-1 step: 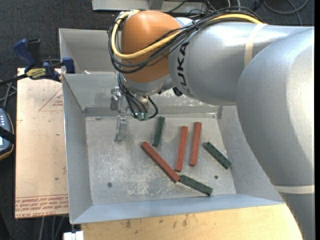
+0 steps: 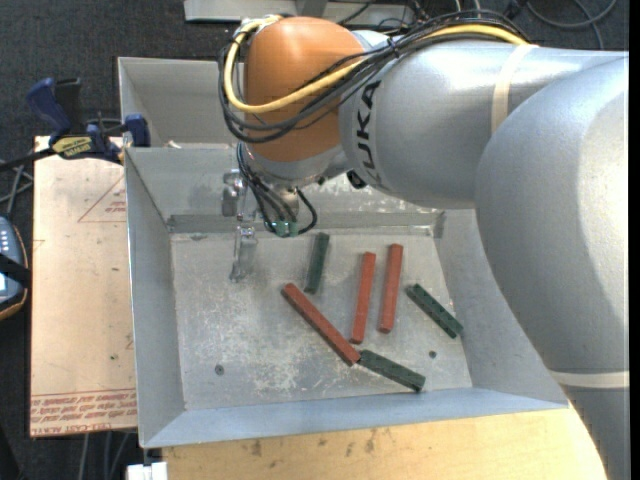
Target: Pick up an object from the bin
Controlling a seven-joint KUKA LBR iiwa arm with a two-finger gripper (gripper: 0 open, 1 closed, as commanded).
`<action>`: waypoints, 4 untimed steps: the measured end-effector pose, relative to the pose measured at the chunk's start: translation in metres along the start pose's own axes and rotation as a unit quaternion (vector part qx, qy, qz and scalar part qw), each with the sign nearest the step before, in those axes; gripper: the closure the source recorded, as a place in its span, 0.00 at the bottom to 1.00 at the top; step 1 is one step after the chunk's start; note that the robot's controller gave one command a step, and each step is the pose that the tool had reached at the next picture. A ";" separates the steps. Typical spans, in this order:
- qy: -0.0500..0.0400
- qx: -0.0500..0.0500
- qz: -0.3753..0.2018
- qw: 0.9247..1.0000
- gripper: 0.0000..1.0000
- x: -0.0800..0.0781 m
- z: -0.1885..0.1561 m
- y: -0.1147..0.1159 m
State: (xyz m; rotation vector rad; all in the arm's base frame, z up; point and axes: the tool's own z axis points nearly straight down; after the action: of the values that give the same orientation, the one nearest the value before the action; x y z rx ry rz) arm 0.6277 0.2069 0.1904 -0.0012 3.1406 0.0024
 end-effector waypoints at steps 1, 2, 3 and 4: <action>-0.002 -0.001 -0.033 0.999 0.00 0.027 0.043 -0.051; 0.001 0.001 -0.122 0.993 0.00 0.026 0.068 -0.079; -0.001 0.000 -0.207 0.978 0.00 0.021 0.097 -0.095; 0.000 0.001 -0.285 0.959 1.00 0.014 0.117 -0.145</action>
Offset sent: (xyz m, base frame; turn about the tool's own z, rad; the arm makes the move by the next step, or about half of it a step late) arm -0.0184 -0.0884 -0.0802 -0.3582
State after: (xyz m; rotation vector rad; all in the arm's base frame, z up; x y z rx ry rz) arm 0.6142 0.0625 0.0731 -0.8953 3.0090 -0.0001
